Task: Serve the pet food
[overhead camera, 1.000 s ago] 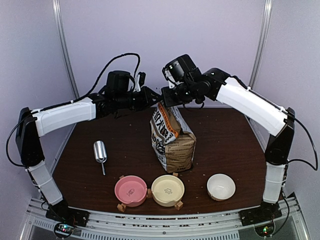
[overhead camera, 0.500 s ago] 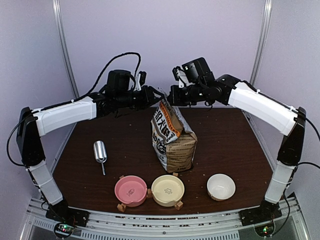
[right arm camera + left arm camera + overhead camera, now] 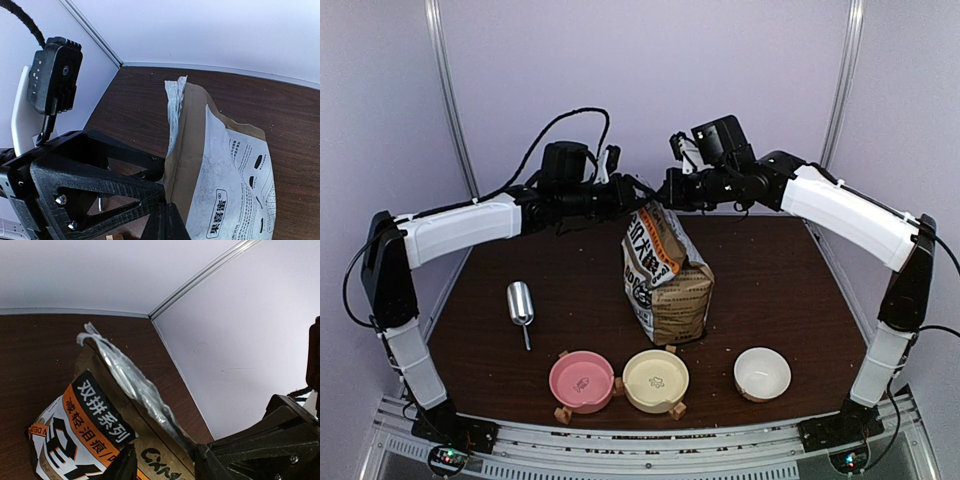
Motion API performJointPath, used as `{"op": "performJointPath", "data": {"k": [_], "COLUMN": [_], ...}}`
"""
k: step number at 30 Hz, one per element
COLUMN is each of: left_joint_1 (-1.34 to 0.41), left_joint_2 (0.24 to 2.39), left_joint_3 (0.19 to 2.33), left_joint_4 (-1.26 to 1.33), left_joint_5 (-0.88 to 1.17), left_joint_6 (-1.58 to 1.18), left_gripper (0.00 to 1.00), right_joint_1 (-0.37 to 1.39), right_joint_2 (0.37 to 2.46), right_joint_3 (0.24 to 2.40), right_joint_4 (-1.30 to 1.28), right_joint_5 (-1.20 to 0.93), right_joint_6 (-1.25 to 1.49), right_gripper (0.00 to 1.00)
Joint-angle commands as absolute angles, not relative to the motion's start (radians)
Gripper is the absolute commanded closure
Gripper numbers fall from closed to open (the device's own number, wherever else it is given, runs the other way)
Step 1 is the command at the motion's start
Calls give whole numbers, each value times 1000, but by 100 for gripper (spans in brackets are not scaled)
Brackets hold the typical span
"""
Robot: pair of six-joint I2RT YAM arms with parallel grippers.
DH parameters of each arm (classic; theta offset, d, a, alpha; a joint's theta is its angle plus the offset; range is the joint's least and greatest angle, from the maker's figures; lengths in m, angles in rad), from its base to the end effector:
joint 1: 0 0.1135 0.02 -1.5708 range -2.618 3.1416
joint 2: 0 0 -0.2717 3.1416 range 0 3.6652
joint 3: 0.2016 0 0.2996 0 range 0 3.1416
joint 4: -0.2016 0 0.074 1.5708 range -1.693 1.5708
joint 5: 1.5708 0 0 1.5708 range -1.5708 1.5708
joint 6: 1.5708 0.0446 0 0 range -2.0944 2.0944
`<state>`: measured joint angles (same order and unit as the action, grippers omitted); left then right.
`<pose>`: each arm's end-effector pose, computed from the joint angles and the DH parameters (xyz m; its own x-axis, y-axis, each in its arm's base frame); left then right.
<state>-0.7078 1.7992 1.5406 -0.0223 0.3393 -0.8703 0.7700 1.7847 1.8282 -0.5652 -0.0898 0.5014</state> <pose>0.3643 -0.3313 0.3289 -0.7903 -0.2726 -0.5488 0.3908 0.4656 -0.7940 0.3353 0.3307 0.3927 -0.6738 0.0135 -0.7388 -0.4850 0.7463 0.4559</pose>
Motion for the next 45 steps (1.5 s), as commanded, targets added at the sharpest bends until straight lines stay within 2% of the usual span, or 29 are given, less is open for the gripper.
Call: {"op": "performJointPath", "data": {"k": [1,15,21,36,45], "left_joint_1": [-709,-713,-715,-725,-727], "left_joint_2": [1820,1861,1867,1833,1829], "left_joint_3": [1575,1589,1591,1578,1577], "left_joint_4": [32,65,75,27,17], "left_joint_5": [364,401,404,313,306], "left_joint_6": [-877,-896,-902,-867,-861], "left_gripper": [58,85,100,100,100], "right_joint_1": [755,755,755,774,789], "right_joint_2": [1762,1767,1773,1801,1818], "right_joint_3": [1812,1811,1812,1830,1840], "right_joint_4": [-586,-592,-600,-677,-688], "right_joint_5": [-77,-77,-73,120,140], "right_joint_6": [504,483,461,312,291], "right_gripper": [100,100,100,100,100]}}
